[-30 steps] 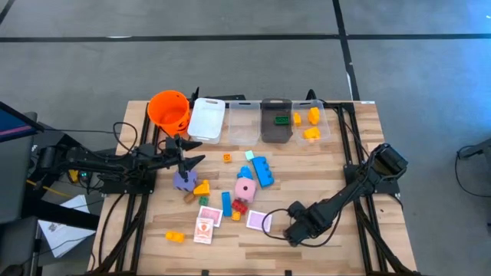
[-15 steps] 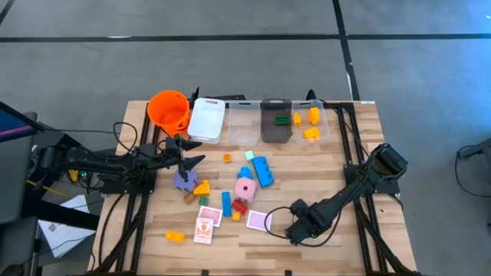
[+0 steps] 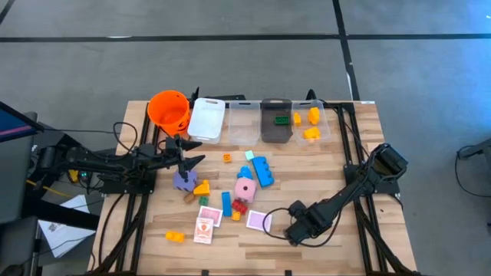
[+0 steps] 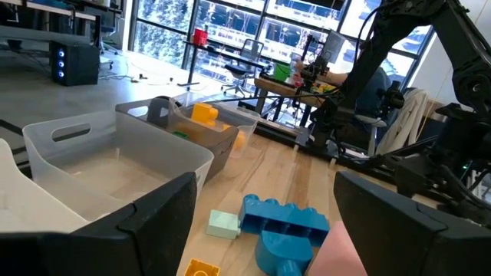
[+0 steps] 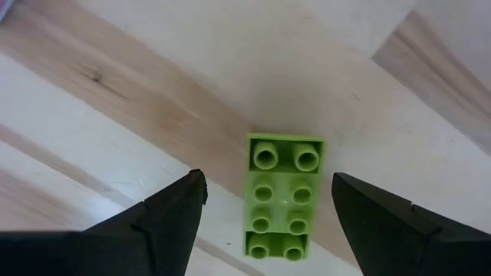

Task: Pick & Place Toys
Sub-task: Put the small light green game piece into the black bin

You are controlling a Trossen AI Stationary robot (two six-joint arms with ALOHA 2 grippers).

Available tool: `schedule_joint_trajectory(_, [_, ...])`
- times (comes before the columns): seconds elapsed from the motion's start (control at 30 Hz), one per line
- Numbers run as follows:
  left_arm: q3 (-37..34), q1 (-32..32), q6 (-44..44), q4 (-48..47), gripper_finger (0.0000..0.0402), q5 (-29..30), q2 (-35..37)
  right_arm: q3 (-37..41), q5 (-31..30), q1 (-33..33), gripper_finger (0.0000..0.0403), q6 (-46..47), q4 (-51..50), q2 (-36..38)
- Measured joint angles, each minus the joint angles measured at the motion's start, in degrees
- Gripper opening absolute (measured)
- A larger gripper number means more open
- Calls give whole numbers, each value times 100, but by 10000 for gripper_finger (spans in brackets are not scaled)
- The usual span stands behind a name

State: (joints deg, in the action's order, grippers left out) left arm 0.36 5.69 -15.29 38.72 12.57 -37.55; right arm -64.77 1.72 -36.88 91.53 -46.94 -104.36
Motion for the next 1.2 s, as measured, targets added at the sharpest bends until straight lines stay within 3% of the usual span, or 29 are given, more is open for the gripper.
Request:
schedule_joint_trajectory(0.23, [-1,0,0,-13,301,0,0,0,0,0,250,135,-30,0])
schedule_joint_trajectory(0.7, [-1,0,0,-17,301,-2,1,-14,2,2,90,9,0,30])
schedule_joint_trajectory(1.03, [0,2,0,-16,301,0,1,-9,-32,-3,44,-46,90,15])
schedule_joint_trajectory(1.2, [-1,0,0,-17,301,0,0,-4,-97,-19,48,-438,495,7])
